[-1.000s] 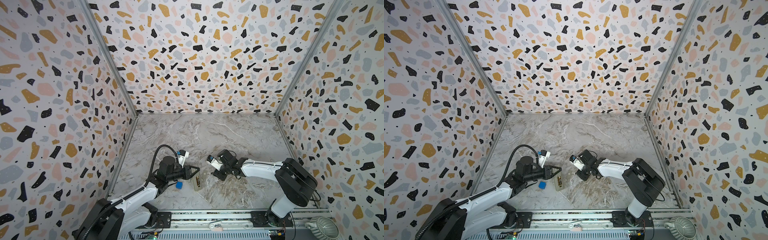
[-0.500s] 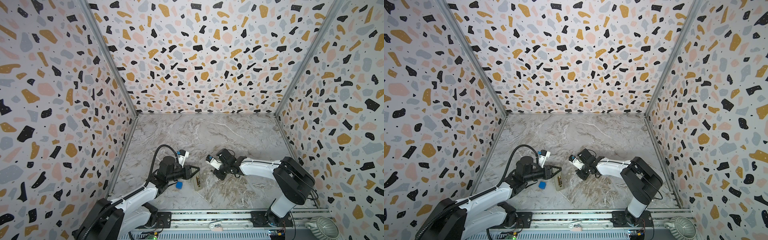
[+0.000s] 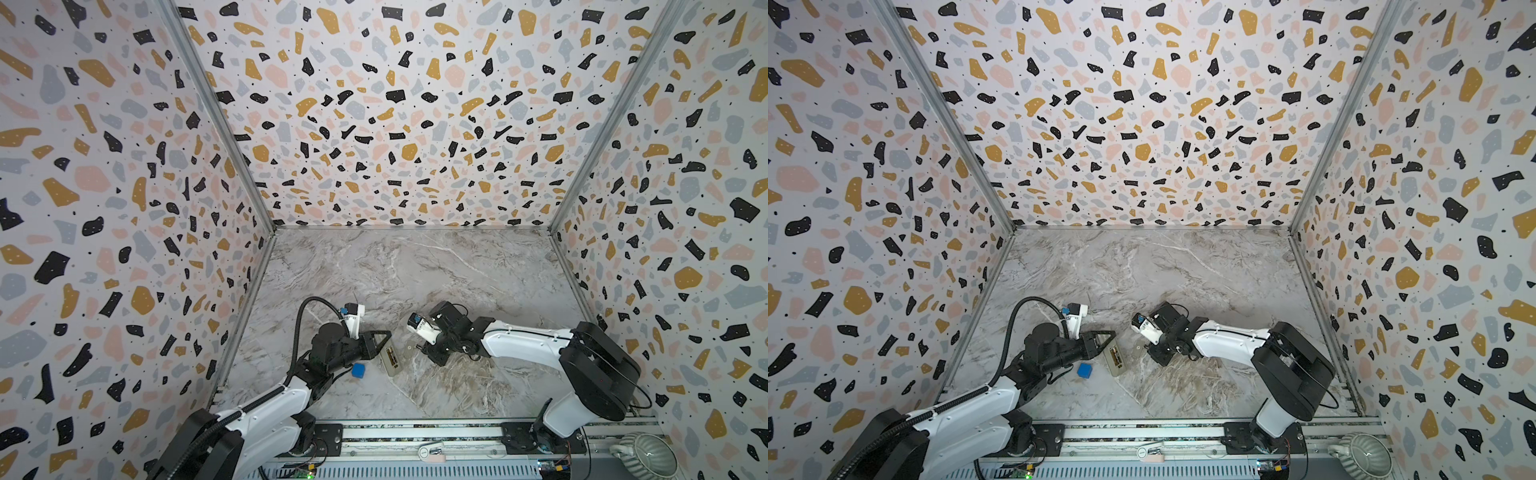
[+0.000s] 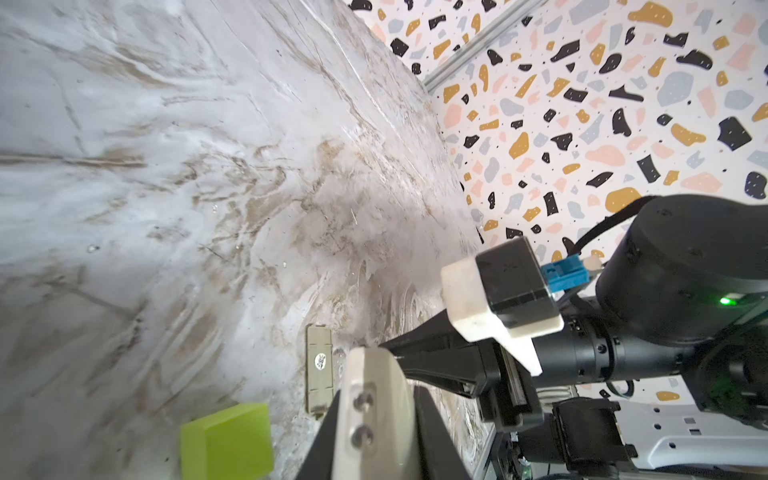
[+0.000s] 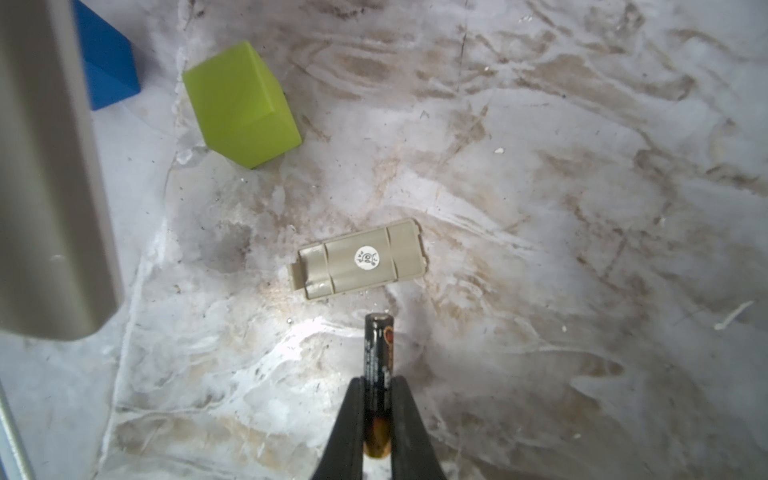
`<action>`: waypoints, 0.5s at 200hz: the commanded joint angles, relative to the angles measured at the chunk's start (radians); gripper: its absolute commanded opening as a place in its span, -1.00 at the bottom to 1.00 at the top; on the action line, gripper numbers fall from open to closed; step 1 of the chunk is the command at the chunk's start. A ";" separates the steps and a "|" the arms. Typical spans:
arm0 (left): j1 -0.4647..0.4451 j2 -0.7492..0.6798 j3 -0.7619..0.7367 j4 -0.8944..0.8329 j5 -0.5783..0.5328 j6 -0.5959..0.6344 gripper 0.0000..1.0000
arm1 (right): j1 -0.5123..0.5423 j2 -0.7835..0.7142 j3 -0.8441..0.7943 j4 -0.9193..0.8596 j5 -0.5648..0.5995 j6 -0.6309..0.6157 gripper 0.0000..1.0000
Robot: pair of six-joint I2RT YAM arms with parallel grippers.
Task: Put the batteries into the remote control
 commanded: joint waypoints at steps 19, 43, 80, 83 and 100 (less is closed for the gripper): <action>0.005 -0.040 -0.022 0.160 -0.071 -0.073 -1.00 | 0.038 -0.003 -0.018 -0.028 0.037 0.052 -0.77; 0.003 -0.047 -0.031 0.211 -0.090 -0.097 -1.00 | 0.051 0.017 -0.017 -0.029 0.056 0.058 -0.77; -0.002 -0.049 -0.045 0.255 -0.120 -0.117 -1.00 | 0.062 0.030 -0.019 -0.029 0.069 0.062 -0.68; -0.002 -0.050 -0.046 0.258 -0.122 -0.119 -1.00 | 0.062 0.030 -0.019 -0.031 0.072 0.062 -0.67; -0.005 -0.049 -0.050 0.272 -0.132 -0.123 -1.00 | 0.064 0.035 -0.020 -0.034 0.079 0.062 -0.58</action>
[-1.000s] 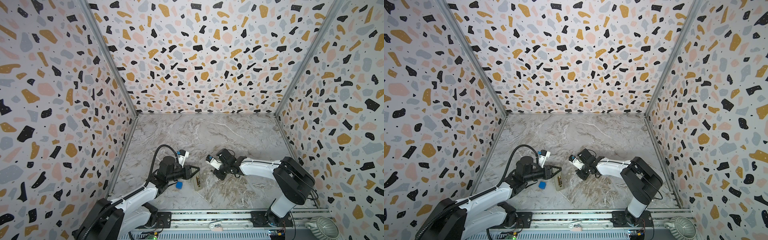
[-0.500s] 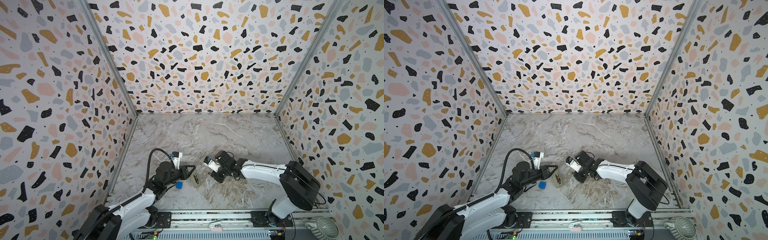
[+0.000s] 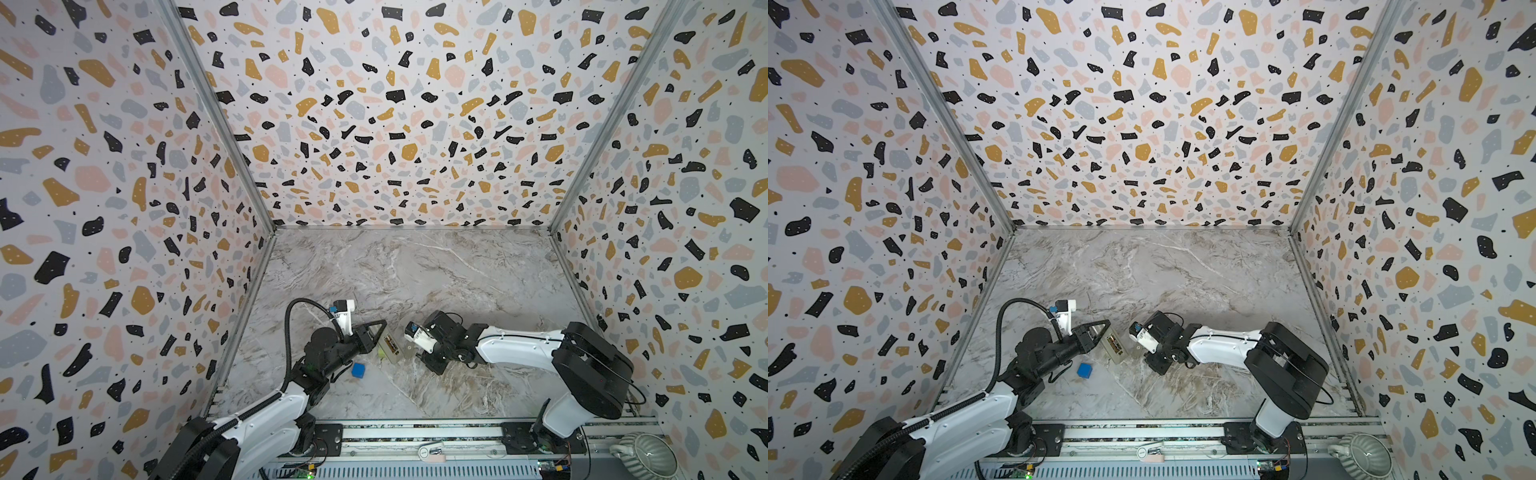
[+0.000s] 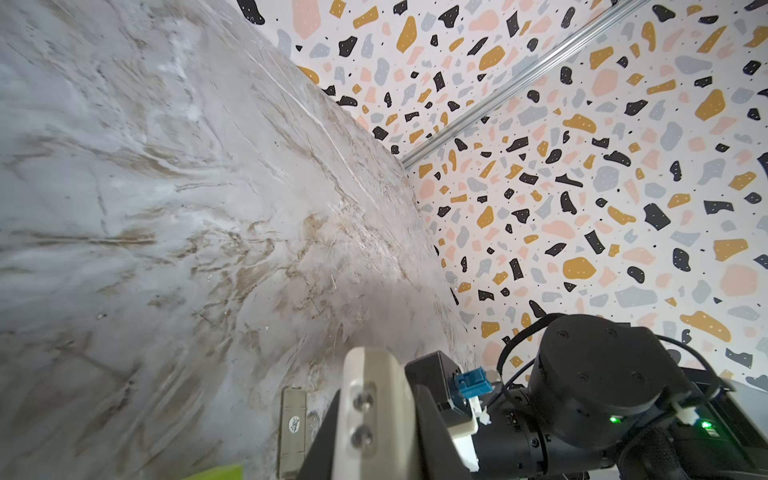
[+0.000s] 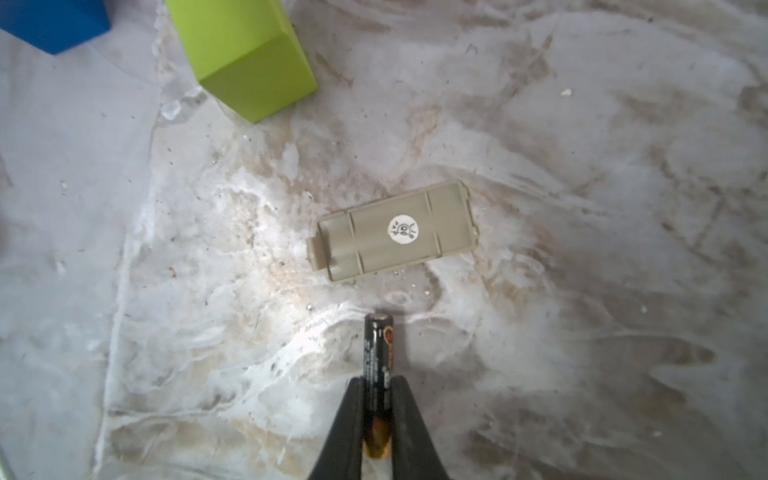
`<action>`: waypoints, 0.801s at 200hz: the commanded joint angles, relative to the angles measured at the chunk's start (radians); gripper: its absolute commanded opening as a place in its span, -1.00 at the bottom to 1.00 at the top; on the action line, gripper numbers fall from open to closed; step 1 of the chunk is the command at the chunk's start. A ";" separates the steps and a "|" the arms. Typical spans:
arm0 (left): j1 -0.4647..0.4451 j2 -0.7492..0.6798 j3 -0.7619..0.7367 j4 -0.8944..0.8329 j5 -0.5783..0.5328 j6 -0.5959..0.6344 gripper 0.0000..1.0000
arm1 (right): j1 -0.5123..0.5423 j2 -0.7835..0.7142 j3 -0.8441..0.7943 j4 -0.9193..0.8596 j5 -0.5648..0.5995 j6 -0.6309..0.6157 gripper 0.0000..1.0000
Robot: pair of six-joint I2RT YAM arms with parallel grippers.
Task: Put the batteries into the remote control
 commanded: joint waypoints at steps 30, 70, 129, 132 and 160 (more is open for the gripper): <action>-0.007 -0.006 -0.014 0.111 -0.032 -0.020 -1.00 | 0.006 -0.005 -0.007 -0.033 0.030 0.013 -0.30; -0.007 0.000 -0.016 0.119 -0.034 -0.018 -1.00 | 0.011 -0.029 -0.014 -0.049 0.049 0.018 -0.15; -0.009 0.008 -0.021 0.133 -0.034 -0.021 -1.00 | 0.011 -0.027 -0.009 -0.087 0.084 0.013 -0.35; -0.008 0.009 -0.021 0.132 -0.035 -0.020 -1.00 | 0.011 -0.028 -0.009 -0.089 0.084 0.013 -0.36; -0.010 0.012 -0.020 0.134 -0.035 -0.020 -1.00 | 0.011 -0.029 -0.005 -0.092 0.088 0.008 -0.45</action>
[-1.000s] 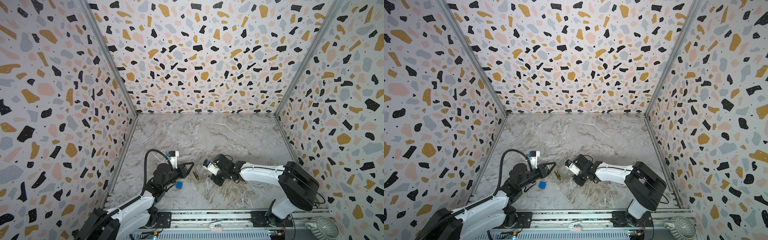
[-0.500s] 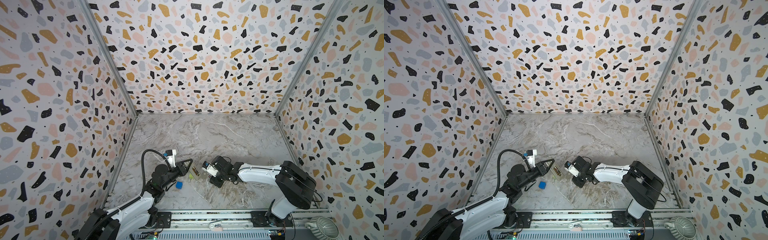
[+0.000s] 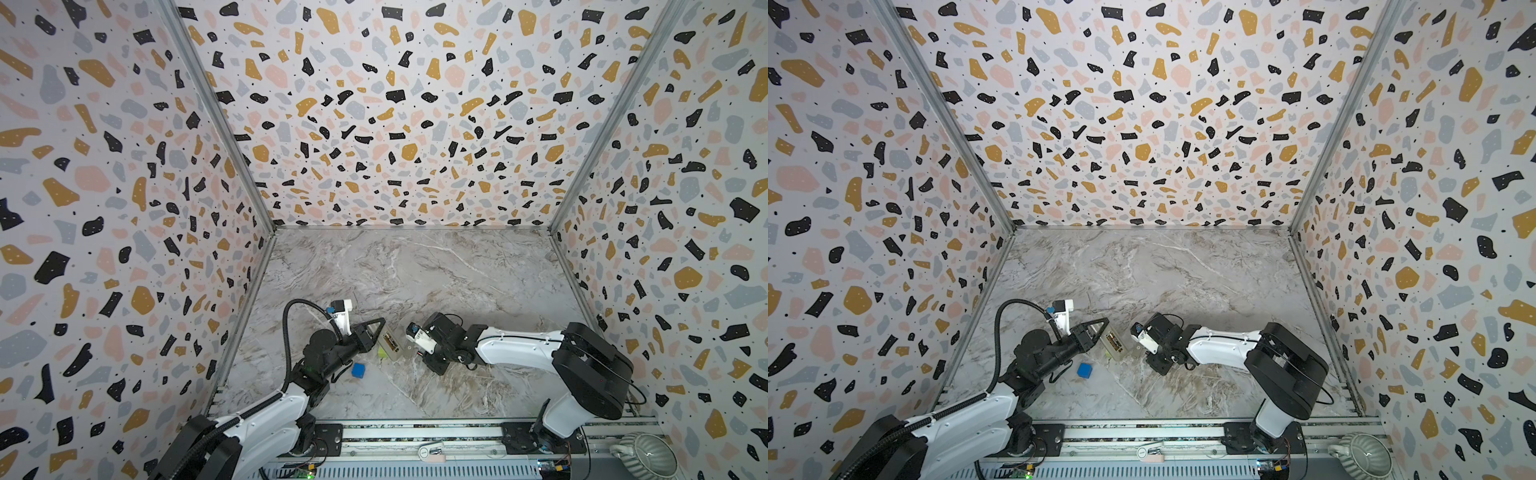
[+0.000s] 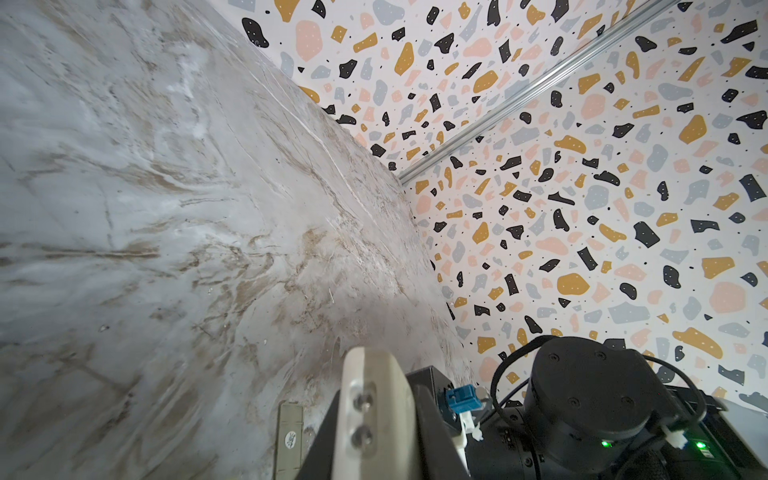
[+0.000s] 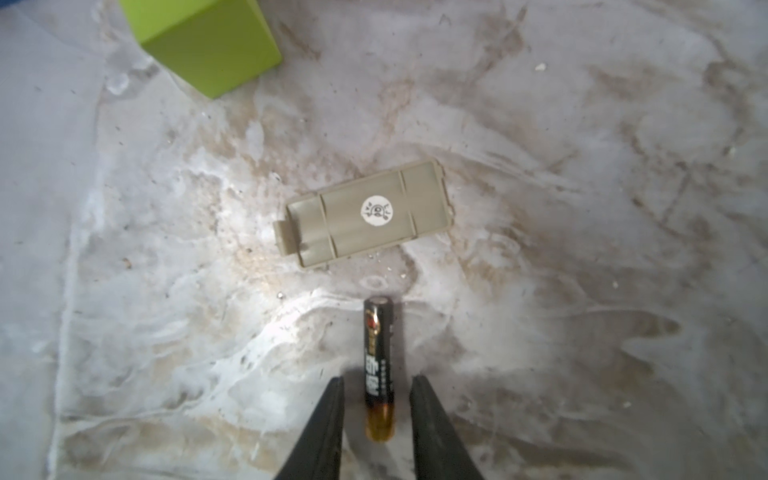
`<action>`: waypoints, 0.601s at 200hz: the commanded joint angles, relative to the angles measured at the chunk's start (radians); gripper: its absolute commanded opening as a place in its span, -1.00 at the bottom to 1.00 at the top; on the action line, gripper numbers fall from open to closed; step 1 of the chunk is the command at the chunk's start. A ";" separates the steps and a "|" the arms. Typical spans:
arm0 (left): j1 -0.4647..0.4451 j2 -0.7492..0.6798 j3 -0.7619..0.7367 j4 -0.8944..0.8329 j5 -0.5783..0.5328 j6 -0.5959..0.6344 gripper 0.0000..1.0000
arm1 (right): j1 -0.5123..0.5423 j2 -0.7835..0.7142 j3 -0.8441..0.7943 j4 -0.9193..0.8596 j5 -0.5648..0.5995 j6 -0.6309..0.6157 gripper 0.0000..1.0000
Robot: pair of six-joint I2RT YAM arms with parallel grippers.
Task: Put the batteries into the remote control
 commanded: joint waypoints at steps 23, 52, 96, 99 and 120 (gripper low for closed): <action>-0.004 0.002 -0.005 0.079 -0.008 -0.001 -1.00 | 0.002 -0.016 0.000 -0.071 0.026 -0.004 -0.51; -0.006 0.003 -0.008 0.081 -0.013 0.000 -1.00 | 0.002 -0.011 0.001 -0.068 0.025 -0.010 -0.56; -0.010 0.014 -0.004 0.084 -0.018 0.008 -1.00 | 0.002 0.004 0.018 -0.089 0.024 -0.026 -0.72; -0.010 0.014 -0.004 0.085 -0.020 0.009 -1.00 | 0.002 0.004 0.018 -0.091 0.025 -0.027 -0.74; -0.016 0.024 -0.004 0.088 -0.032 0.018 -1.00 | 0.002 -0.019 0.015 -0.089 0.022 -0.031 -0.85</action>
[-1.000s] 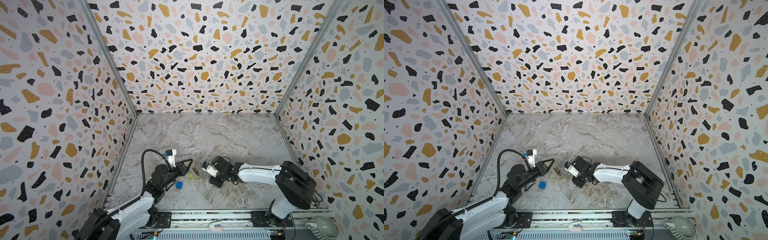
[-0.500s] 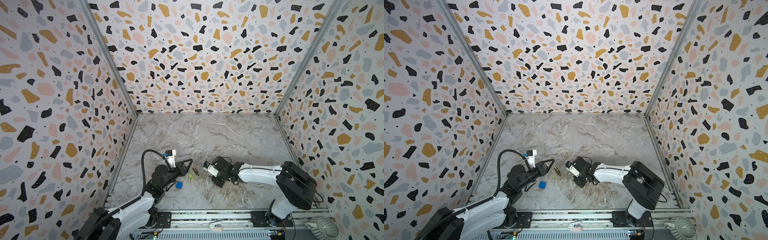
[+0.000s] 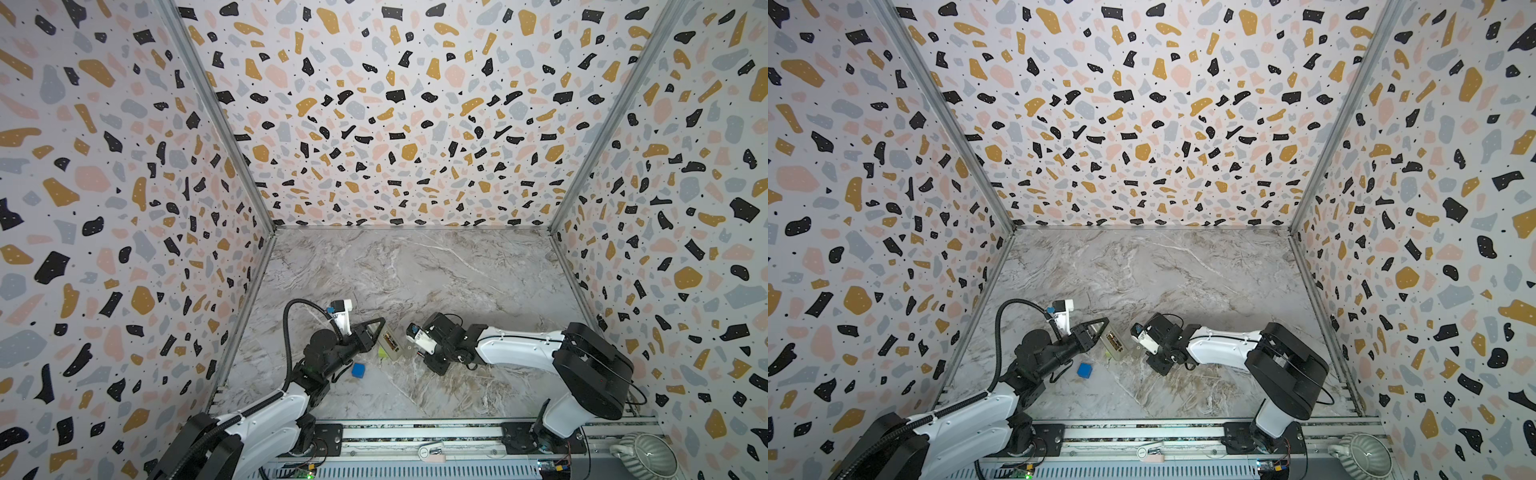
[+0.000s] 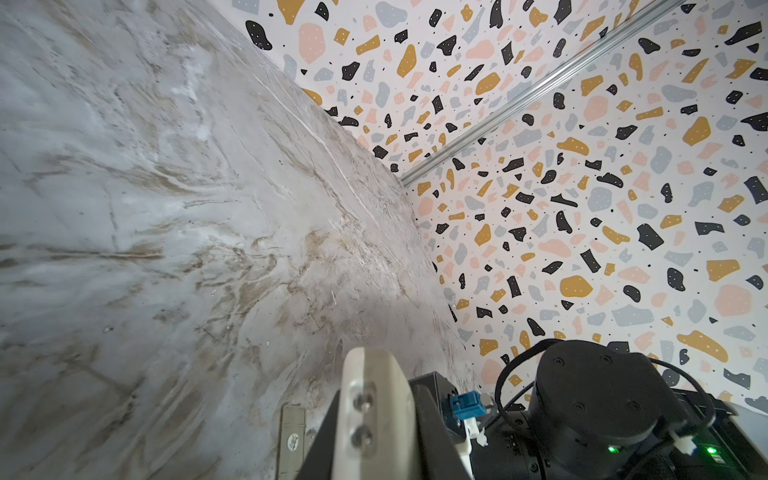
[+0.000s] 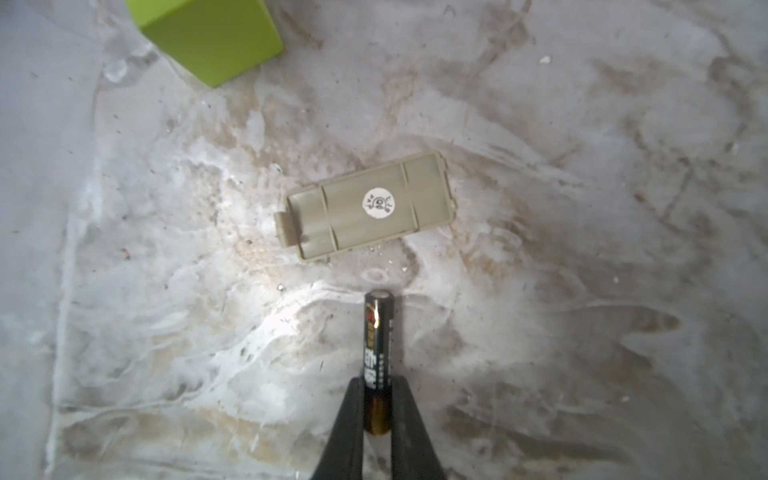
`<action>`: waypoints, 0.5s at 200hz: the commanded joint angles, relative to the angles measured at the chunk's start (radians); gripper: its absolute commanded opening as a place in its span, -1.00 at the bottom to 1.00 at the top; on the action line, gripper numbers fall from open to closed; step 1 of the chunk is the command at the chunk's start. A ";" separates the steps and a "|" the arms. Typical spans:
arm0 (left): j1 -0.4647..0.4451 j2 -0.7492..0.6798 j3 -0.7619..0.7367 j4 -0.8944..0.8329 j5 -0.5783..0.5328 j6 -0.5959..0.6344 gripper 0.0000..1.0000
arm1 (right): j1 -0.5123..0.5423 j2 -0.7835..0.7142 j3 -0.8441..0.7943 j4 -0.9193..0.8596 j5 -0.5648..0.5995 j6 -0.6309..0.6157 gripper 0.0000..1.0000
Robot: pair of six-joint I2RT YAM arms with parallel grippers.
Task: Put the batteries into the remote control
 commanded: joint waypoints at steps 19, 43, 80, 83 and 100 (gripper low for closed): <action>-0.020 0.022 -0.004 0.097 -0.032 0.018 -1.00 | 0.001 -0.064 0.003 -0.058 -0.008 -0.014 -0.91; -0.037 0.041 -0.001 0.130 -0.052 0.016 -1.00 | 0.003 -0.133 -0.007 -0.037 -0.022 -0.018 -0.96; -0.065 0.059 0.000 0.183 -0.095 0.016 -1.00 | 0.009 -0.244 0.004 -0.041 -0.024 -0.008 -1.00; -0.066 0.059 0.000 0.184 -0.097 0.016 -1.00 | 0.009 -0.251 0.006 -0.043 -0.021 -0.002 -1.00; -0.068 0.059 0.000 0.190 -0.107 0.020 -1.00 | 0.008 -0.278 0.035 -0.084 -0.002 0.003 -1.00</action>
